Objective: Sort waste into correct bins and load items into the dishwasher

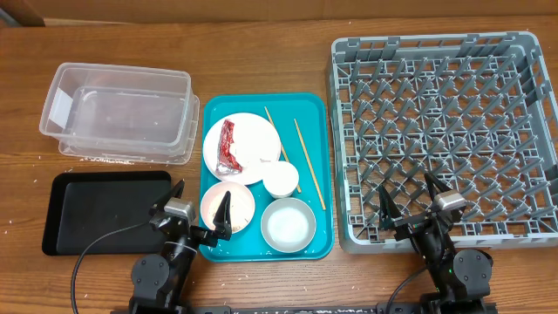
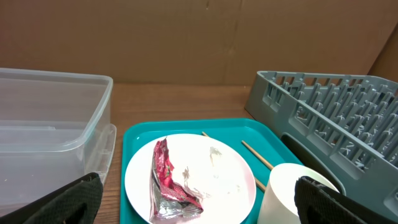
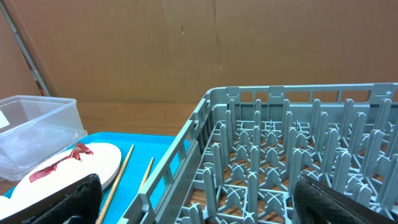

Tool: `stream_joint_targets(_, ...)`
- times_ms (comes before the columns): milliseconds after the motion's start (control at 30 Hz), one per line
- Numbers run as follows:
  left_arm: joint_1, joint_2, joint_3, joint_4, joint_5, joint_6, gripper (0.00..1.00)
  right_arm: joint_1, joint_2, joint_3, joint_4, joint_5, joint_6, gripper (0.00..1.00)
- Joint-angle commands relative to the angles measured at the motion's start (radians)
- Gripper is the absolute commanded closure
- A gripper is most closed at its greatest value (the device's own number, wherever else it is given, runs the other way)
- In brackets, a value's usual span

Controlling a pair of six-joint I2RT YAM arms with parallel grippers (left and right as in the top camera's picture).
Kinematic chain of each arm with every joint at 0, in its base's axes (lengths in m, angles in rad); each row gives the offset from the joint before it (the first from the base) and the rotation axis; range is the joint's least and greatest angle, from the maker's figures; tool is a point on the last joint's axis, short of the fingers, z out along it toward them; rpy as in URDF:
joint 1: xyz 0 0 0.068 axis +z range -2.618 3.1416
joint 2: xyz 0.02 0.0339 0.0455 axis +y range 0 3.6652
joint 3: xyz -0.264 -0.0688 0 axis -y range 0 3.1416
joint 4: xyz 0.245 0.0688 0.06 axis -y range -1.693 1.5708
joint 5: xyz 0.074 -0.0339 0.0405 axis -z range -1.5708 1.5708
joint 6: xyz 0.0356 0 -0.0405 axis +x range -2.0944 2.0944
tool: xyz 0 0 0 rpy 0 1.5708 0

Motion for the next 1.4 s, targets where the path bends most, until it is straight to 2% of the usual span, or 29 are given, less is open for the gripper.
stream_joint_targets(0,-0.01,-0.009,-0.004,-0.001,0.002,0.015,0.0,-0.007,-0.007,-0.01,0.004,0.009,0.003,0.0)
stream_joint_targets(567,-0.01,-0.009,-0.004,0.0,0.014,0.007,0.0,-0.007,-0.007,-0.01,0.01,0.008,0.004,0.0)
stream_joint_targets(667,-0.01,-0.009,-0.004,0.029,0.059,-0.052,0.0,-0.007,-0.007,-0.01,0.041,-0.07,0.004,0.0)
stream_joint_targets(733,-0.01,-0.009,-0.003,0.102,0.119,-0.076,0.0,-0.007,-0.007,-0.001,0.077,-0.154,0.008,0.0)
stream_joint_targets(800,-0.01,-0.009,0.021,0.159,0.161,-0.076,0.0,-0.007,-0.006,0.042,0.061,-0.168,0.084,0.0)
stream_joint_targets(900,-0.009,-0.004,0.103,0.134,0.153,-0.073,0.0,-0.007,0.003,0.134,-0.002,-0.168,0.135,0.0)
stream_joint_targets(1033,-0.007,0.086,0.267,0.025,0.116,-0.056,0.0,-0.007,0.066,0.294,-0.132,-0.168,0.135,0.0)
stream_joint_targets(1367,-0.008,0.767,0.946,-0.646,0.17,-0.056,0.0,-0.007,0.554,0.944,-0.728,-0.175,0.131,0.0)
